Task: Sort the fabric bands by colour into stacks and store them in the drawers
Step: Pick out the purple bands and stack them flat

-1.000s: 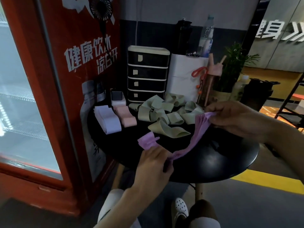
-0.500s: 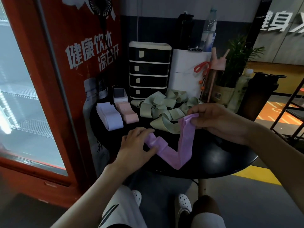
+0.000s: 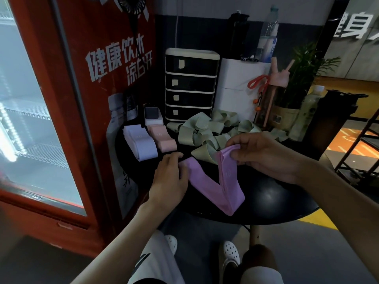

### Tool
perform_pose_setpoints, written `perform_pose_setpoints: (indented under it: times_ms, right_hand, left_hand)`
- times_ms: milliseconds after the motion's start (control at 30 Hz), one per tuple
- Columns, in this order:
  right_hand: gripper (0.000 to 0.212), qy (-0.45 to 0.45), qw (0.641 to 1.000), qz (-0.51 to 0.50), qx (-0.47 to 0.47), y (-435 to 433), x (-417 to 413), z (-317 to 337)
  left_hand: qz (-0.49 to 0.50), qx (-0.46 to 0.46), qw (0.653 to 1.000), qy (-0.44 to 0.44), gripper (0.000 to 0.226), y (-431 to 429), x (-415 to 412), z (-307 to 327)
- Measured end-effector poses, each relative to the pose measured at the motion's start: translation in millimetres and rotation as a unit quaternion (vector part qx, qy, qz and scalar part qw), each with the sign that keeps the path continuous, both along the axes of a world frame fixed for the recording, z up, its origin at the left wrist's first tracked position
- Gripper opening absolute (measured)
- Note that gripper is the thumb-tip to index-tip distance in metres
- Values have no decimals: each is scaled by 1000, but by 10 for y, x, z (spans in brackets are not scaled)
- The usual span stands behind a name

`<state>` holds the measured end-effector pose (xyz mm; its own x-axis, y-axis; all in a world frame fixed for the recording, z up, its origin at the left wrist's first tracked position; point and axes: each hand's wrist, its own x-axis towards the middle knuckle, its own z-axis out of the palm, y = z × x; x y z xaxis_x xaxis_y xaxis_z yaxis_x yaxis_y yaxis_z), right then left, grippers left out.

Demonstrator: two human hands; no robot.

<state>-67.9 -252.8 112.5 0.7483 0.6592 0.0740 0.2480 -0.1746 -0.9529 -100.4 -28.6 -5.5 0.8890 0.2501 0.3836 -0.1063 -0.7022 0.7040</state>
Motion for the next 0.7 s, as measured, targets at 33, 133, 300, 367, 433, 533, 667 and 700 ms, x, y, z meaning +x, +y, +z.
perform_pose_setpoints:
  times_ms: [33, 133, 300, 367, 433, 533, 667, 700]
  right_hand:
    - [16, 3, 1000, -2, 2, 19, 8, -5]
    - [15, 5, 1000, -18, 0, 96, 57, -45]
    - [19, -10, 998, -51, -28, 294, 151, -199]
    - [22, -21, 996, -67, -46, 391, 181, -262]
    - [24, -23, 995, -74, -57, 491, 224, -334]
    - [26, -26, 993, -83, -75, 616, 285, -437]
    - [32, -25, 993, -79, -86, 724, 345, -525]
    - [33, -25, 992, -82, -89, 741, 356, -544]
  left_hand:
    - [-1, -10, 1000, 2, 37, 1, -4, -2]
    - [-13, -9, 1000, 22, 37, 26, 2, 3]
    - [-34, 8, 999, 22, 30, 57, 2, 5]
    - [-32, -3, 999, 26, 29, 75, 24, -7]
    - [-28, -23, 999, 36, 25, 85, 51, 9]
    - [-22, -47, 998, 45, 21, 84, 66, 46]
    - [-20, -76, 996, 51, 26, 72, 28, 99]
    - [-20, -89, 995, 45, 28, 61, 7, 115]
